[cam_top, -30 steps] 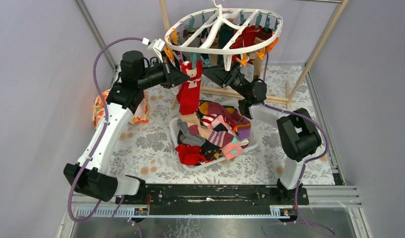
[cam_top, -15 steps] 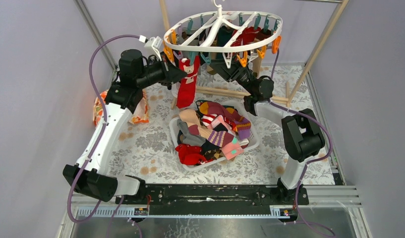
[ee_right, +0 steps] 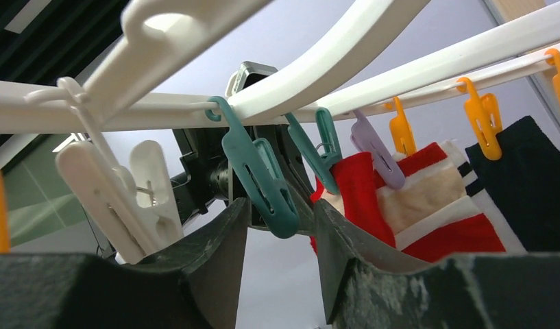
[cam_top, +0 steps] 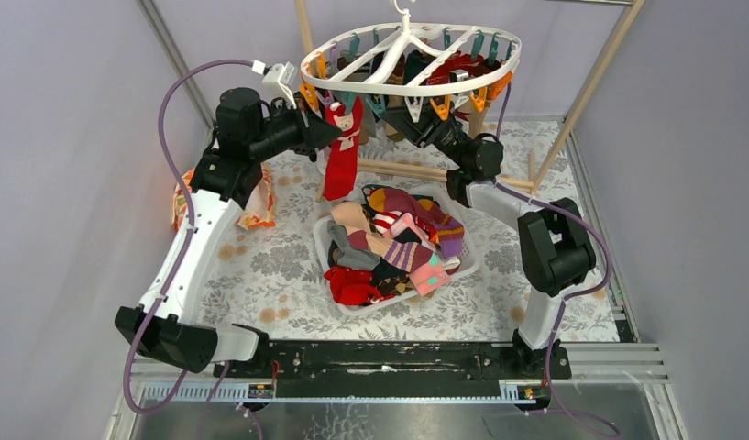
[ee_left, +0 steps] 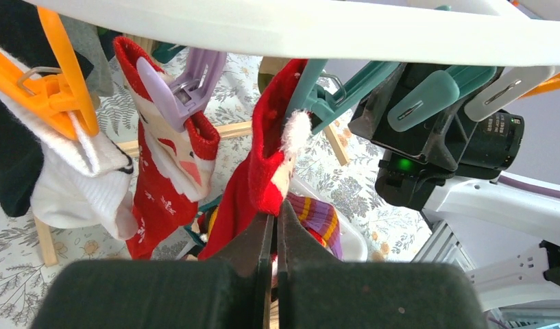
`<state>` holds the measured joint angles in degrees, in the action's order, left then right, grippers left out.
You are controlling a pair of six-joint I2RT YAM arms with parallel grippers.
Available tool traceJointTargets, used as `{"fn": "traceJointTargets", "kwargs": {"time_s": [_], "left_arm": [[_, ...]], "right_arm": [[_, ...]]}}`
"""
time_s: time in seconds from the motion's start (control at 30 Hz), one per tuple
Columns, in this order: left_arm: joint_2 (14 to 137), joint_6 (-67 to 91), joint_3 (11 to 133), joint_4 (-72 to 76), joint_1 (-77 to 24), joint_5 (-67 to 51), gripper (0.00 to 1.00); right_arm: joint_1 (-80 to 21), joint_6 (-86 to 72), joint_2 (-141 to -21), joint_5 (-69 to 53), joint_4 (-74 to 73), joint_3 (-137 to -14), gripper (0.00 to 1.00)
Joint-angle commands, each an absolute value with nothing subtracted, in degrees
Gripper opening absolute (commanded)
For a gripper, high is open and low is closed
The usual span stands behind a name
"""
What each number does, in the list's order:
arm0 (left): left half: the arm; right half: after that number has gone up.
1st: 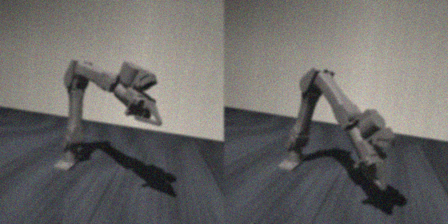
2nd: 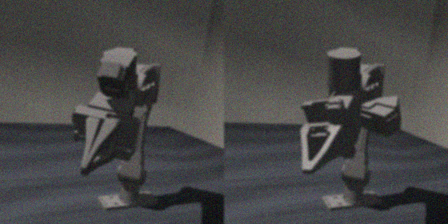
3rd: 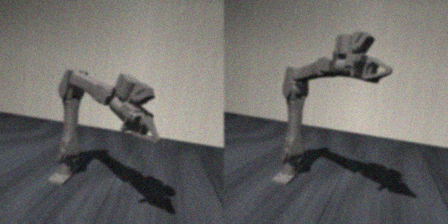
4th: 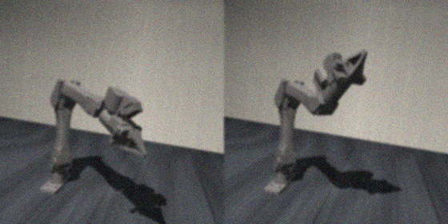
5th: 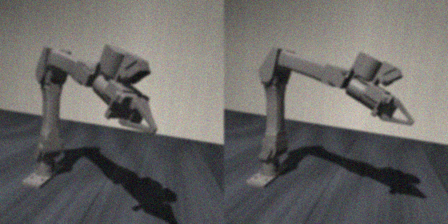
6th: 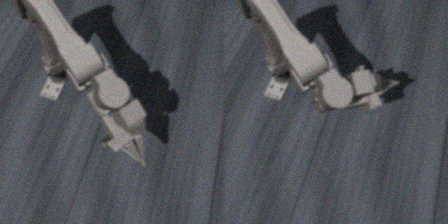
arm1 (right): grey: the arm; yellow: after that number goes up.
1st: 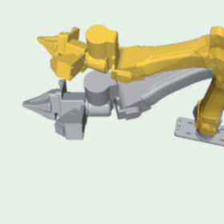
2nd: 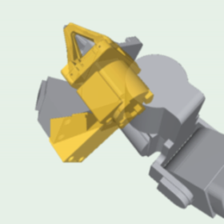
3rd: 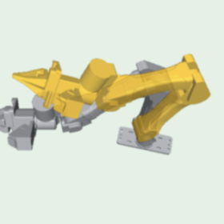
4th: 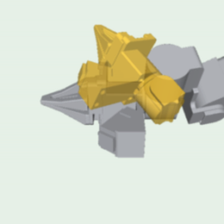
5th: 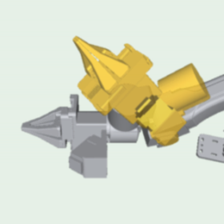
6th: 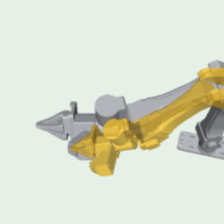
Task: Clip the socks to the hanger
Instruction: Open the clamp at the hanger.
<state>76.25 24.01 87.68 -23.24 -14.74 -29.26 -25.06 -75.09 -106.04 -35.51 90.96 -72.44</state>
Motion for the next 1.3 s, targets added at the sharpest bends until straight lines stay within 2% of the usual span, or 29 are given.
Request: {"fn": "traceJointTargets", "kwargs": {"time_s": [0.0, 0.1, 0.2, 0.3, 0.33, 0.37, 0.43, 0.47, 0.5, 0.87, 1.27], "left_arm": [[76.0, 22.4, 89.9, -23.4, -14.8, -27.2, 0.0], [75.9, 22.3, 90.0, -23.5, -14.7, -27.0, 0.0], [75.8, 22.2, 90.0, -23.7, -14.7, -27.0, 0.0], [75.7, 21.9, 90.0, -24.0, -14.8, -26.3, 0.01], [75.7, 21.7, 90.0, -24.2, -14.8, -25.9, 0.04], [75.7, 21.6, 90.2, -24.5, -14.8, -24.8, 0.14], [76.5, 21.5, 91.6, -26.8, -14.8, -23.2, 0.59], [77.0, 21.0, 92.9, -28.4, -14.8, -23.1, 0.69], [77.3, 20.8, 93.8, -29.8, -14.8, -22.7, 0.71], [75.2, 22.9, 96.6, -30.7, -14.6, -24.7, 0.7], [81.7, 25.7, 106.1, -30.9, -17.7, -23.0, 0.69]], "right_arm": [[-25.5, -75.4, -105.5, -35.9, 98.5, -73.5, 0.47], [-25.7, -75.1, -105.7, -35.6, 98.5, -74.1, 0.46], [-26.3, -74.1, -106.1, -35.3, 98.5, -74.7, 0.4], [-26.9, -72.6, -106.0, -34.3, 98.4, -74.3, 0.26], [-27.1, -71.8, -105.8, -33.6, 98.4, -73.8, 0.2], [-27.3, -70.8, -105.6, -32.7, 98.4, -72.9, 0.12], [-27.9, -68.3, -104.8, -30.1, 98.3, -71.2, 0.0], [-28.1, -67.2, -104.5, -29.2, 98.1, -70.5, 0.0], [-28.3, -66.2, -104.3, -28.1, 98.2, -69.9, 0.0], [-30.5, -61.0, -105.7, -23.6, 97.2, -70.7, 0.0], [-32.3, -56.3, -105.6, -21.5, 92.8, -72.0, 0.0]]}}
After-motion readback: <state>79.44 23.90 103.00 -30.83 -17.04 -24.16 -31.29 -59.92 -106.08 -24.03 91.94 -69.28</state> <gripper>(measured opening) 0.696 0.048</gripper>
